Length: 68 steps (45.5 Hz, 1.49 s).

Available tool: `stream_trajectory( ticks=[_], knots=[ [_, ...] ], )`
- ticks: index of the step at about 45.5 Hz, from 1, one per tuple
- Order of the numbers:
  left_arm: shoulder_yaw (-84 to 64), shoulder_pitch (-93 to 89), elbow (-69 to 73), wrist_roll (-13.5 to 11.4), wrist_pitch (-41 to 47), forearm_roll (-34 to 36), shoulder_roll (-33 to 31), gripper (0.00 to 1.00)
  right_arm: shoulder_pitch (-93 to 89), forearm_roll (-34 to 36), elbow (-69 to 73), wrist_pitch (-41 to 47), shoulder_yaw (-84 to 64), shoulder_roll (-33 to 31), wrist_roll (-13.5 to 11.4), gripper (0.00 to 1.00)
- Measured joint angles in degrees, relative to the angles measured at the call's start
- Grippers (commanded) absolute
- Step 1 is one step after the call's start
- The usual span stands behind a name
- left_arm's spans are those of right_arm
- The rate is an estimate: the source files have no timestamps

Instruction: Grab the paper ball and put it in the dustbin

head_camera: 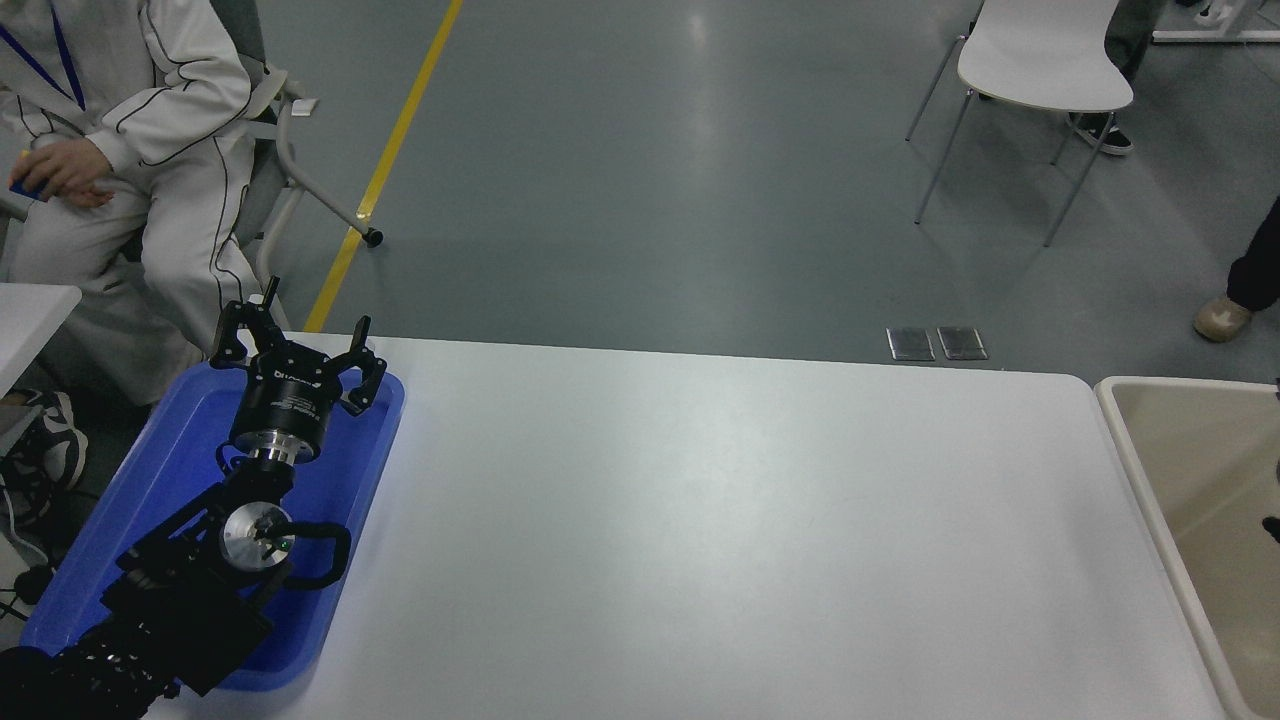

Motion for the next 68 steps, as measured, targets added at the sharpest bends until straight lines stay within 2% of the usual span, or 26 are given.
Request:
stream_trajectory(
  ticks=[9, 13, 24, 35, 42, 53, 68],
  knots=[
    [0.00, 0.00, 0.00, 0.00, 0.00, 0.01, 0.00, 1.00, -5.17, 0.19, 8.65, 1.06, 15.09, 0.53, 0.29, 1.00],
    [0.00, 0.00, -0.01, 0.00, 0.00, -0.01, 0.00, 1.00, -7.36, 0.46, 11.64, 2.27, 19.97, 1.81, 2.00, 1.00],
    [0.00, 0.00, 0.00, 0.00, 0.00, -0.01, 0.00, 1.00, -12.13, 3.48, 15.84, 8.90, 27.44, 5.82, 10.66, 1.00],
    [0.00, 0.00, -0.01, 0.00, 0.00, 0.00, 0.00, 1.00, -16.08, 5.71, 19.67, 15.45, 29.41, 10.26, 22.74, 1.00],
    [0.00, 0.00, -0.01, 0.00, 0.00, 0.00, 0.00, 1.00, -17.68, 4.22, 21.69, 16.01, 29.72, 13.33, 27.36, 1.00],
    [-0.03, 0.00, -0.01, 0.00, 0.00, 0.00, 0.00, 1.00, -18.74, 2.80, 22.68, 15.88, 29.49, 15.82, 30.25, 1.00],
    [-0.04, 0.00, -0.01, 0.00, 0.00, 0.00, 0.00, 1.00, -19.38, 2.43, 22.76, 12.51, 29.24, 16.76, 31.30, 1.00]
  ],
)
